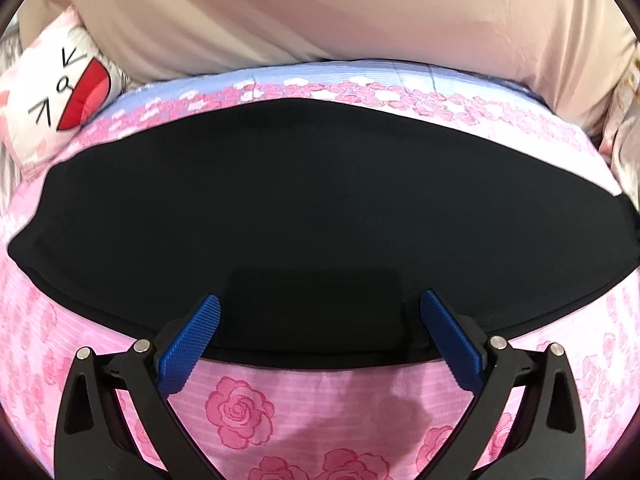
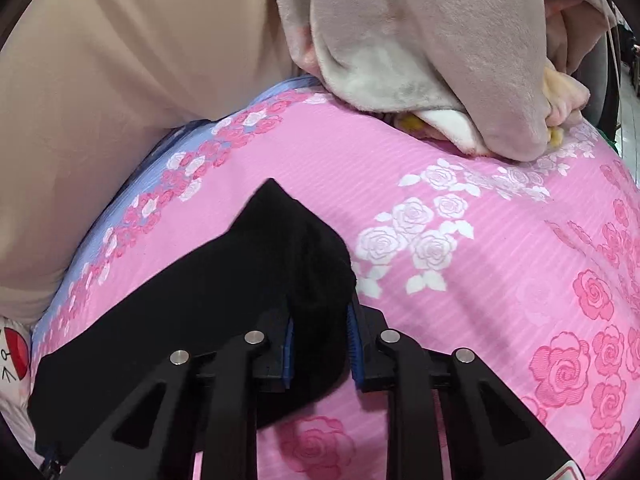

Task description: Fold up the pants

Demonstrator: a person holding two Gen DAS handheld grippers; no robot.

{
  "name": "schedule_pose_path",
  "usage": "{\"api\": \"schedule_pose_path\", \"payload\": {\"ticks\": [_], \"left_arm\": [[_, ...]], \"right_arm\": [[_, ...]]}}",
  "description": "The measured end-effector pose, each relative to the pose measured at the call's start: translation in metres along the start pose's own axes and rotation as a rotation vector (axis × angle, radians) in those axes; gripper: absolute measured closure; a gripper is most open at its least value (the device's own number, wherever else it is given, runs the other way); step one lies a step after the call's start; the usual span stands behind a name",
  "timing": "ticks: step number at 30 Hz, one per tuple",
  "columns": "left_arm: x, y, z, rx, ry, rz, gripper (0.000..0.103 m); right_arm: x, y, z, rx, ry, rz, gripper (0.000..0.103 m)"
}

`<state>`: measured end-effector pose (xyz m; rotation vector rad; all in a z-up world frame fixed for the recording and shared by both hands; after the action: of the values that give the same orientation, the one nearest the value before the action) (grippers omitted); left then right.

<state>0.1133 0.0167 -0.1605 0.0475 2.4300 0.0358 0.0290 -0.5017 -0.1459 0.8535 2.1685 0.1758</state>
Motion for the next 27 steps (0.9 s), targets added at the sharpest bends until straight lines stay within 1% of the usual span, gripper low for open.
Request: {"api": "schedule_pose_path", "payload": {"ticks": [2, 4, 6, 9, 10, 11, 12, 13, 15, 17, 18, 19, 22, 24, 27], "left_arm": [[0.0, 0.005, -0.001, 0.022, -0.008, -0.035, 0.005], [-0.001, 0.012, -0.005, 0.039, -0.028, -0.072, 0.005], [-0.001, 0.022, -0.01, 0.071, -0.053, -0.131, 0.005], [-0.002, 0.037, -0.014, 0.112, -0.065, -0.208, 0.005], [-0.002, 0.044, -0.015, 0.12, -0.056, -0.226, 0.005], [-0.001, 0.051, -0.015, 0.113, -0.04, -0.232, 0.005], [-0.001, 0.058, -0.016, 0.092, -0.028, -0.224, 0.005], [-0.001, 0.066, -0.017, 0.056, -0.02, -0.214, 0.005], [0.001, 0.085, -0.022, -0.002, -0.026, -0.196, 0.005], [0.003, 0.104, -0.027, -0.055, -0.028, -0.191, 0.005], [0.004, 0.117, -0.03, -0.094, -0.031, -0.192, 0.005], [0.005, 0.126, -0.032, -0.118, -0.031, -0.197, 0.005], [0.009, 0.148, -0.032, -0.162, -0.028, -0.223, 0.005], [0.009, 0.154, -0.029, -0.168, -0.019, -0.232, 0.005], [0.005, 0.153, -0.022, -0.162, -0.01, -0.236, 0.005]], "right_arm": [[-0.001, 0.028, -0.012, -0.073, -0.015, -0.013, 0.084], [0.002, 0.074, -0.024, -0.145, -0.022, -0.079, 0.084], [0.011, 0.132, -0.035, -0.224, -0.015, -0.183, 0.084], [0.048, 0.243, -0.043, -0.375, 0.039, -0.384, 0.084], [0.06, 0.269, -0.042, -0.409, 0.058, -0.43, 0.084], [0.079, 0.303, -0.04, -0.462, 0.089, -0.486, 0.084], [0.092, 0.324, -0.038, -0.496, 0.115, -0.518, 0.084], [0.112, 0.352, -0.033, -0.539, 0.153, -0.561, 0.084], [0.153, 0.395, -0.02, -0.586, 0.223, -0.633, 0.084], [0.184, 0.42, -0.01, -0.601, 0.275, -0.688, 0.084], [0.204, 0.432, -0.001, -0.617, 0.319, -0.71, 0.084], [0.217, 0.437, 0.002, -0.618, 0.342, -0.726, 0.083], [0.25, 0.444, 0.017, -0.57, 0.37, -0.784, 0.083], [0.253, 0.44, 0.019, -0.573, 0.355, -0.781, 0.082], [0.248, 0.439, 0.014, -0.574, 0.358, -0.756, 0.082]]}}
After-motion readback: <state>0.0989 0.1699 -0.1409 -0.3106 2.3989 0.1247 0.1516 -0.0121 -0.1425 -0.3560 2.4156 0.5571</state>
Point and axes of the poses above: each gripper's, at about its wrist camera, not at the fingertips, and z roughly the way its jaws point, y to its left, x to its underside, the point moved 7 cm from there along z, roughly the way its jaws point, and after that the axes turned 3 degrees about -x, right-handed, at the moved point
